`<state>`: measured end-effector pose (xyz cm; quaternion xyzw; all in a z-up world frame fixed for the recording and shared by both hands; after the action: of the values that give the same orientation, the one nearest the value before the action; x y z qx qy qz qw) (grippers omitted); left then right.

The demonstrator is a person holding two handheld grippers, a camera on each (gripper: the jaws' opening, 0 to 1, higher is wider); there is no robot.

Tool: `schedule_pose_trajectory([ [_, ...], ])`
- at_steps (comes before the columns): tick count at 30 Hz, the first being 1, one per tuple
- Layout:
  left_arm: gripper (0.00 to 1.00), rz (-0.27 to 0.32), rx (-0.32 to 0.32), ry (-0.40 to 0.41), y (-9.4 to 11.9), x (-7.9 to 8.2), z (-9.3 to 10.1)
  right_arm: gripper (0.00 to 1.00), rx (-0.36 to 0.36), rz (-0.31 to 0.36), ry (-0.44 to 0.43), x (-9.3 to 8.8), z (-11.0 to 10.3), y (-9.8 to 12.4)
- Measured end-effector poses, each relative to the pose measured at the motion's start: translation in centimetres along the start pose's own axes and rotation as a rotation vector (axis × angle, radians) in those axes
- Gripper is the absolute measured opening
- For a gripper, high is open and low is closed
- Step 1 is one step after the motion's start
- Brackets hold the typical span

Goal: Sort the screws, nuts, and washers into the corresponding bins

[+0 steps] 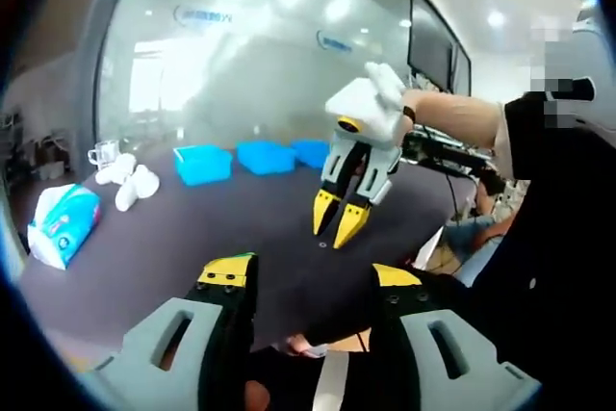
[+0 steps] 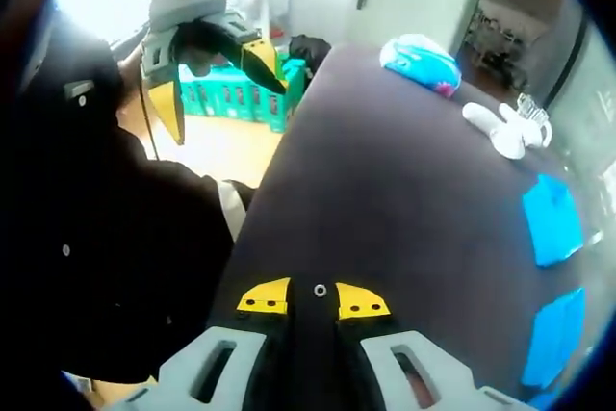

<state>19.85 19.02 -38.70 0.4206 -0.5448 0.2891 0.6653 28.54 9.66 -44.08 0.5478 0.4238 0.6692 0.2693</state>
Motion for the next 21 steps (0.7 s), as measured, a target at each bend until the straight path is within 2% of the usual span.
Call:
schedule_pose_trajectory([
  [13, 0.43, 0.003, 0.009, 0.009, 0.2, -0.15, -0.28, 0.08, 0.01, -0.018, -0.021, -0.69, 0.68, -0.65],
  [21, 0.43, 0.011, 0.023, 0.014, 0.29, -0.03, -0.67, 0.02, 0.039, -0.022, -0.036, -0.74, 0.21, -0.91],
])
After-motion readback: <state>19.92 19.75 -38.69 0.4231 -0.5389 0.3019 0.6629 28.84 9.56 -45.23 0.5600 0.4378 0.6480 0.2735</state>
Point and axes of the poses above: the point that each gripper's makers call its tool centre point, and the gripper's own axes: y roughly backward along the fingers, z roughly to its right, x roughly out of its top, the point moved 2 cm from there along y, roughly backward along the fingers, and after that the axes turned 4 degrees about x, right-handed, at the moved point
